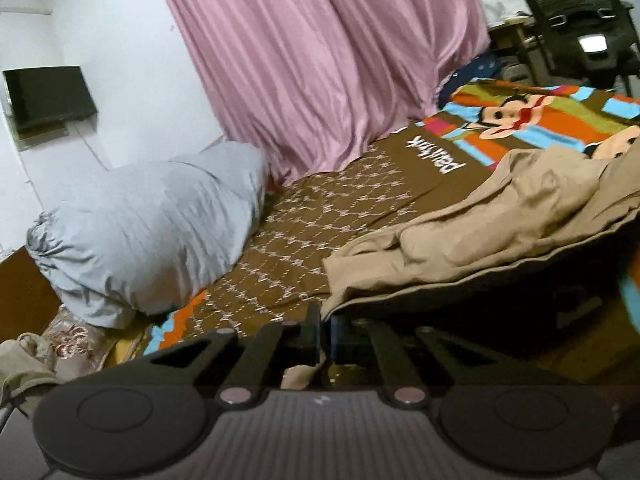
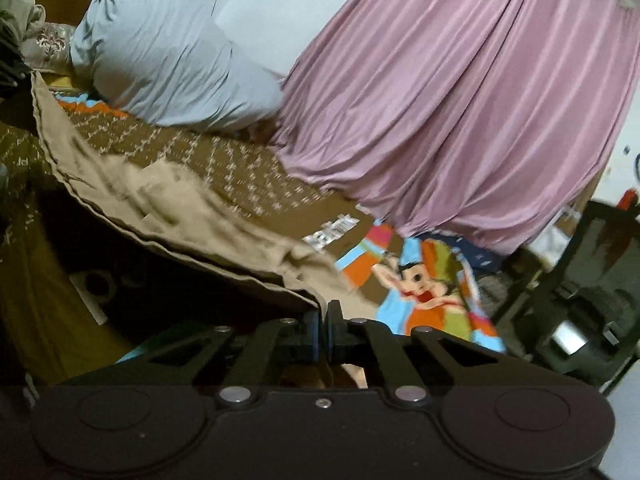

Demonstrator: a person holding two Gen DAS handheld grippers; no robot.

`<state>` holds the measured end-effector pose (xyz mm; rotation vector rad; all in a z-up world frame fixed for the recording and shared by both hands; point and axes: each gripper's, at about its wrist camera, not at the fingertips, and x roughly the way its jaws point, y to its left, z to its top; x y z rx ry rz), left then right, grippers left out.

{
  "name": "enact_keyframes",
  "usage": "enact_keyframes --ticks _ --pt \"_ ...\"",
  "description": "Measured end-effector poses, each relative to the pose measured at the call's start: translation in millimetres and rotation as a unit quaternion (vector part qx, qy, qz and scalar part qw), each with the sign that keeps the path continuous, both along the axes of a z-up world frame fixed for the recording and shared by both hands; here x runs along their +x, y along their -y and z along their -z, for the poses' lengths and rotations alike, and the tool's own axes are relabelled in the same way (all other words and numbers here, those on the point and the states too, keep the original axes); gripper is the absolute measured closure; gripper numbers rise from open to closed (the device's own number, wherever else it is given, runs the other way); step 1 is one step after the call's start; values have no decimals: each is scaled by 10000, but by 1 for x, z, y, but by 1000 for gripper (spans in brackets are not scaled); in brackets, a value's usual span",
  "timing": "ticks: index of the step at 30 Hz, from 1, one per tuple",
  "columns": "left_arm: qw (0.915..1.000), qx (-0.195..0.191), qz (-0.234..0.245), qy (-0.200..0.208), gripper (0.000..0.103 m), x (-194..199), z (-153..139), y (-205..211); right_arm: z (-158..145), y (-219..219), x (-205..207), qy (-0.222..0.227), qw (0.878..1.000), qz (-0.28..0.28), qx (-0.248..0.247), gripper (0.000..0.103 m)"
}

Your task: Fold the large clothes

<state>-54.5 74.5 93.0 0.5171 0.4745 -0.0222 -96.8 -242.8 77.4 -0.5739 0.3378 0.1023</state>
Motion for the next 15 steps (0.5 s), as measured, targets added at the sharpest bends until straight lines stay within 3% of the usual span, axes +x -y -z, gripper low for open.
enact_keyframes --ticks 2,5,11,15 --pt "10000 -96 11 -25 97 10 -2 4 -5 1 6 20 9999 39 -97 100" --pt "9996 217 -147 138 97 49 3 15 -3 1 35 144 9994 53 -311 100" --pt "9980 75 -540 -324 96 161 24 16 16 10 139 122 9990 266 -333 95" --pt "9958 667 -417 -468 96 219 60 33 49 11 204 -205 9980 357 -488 92"
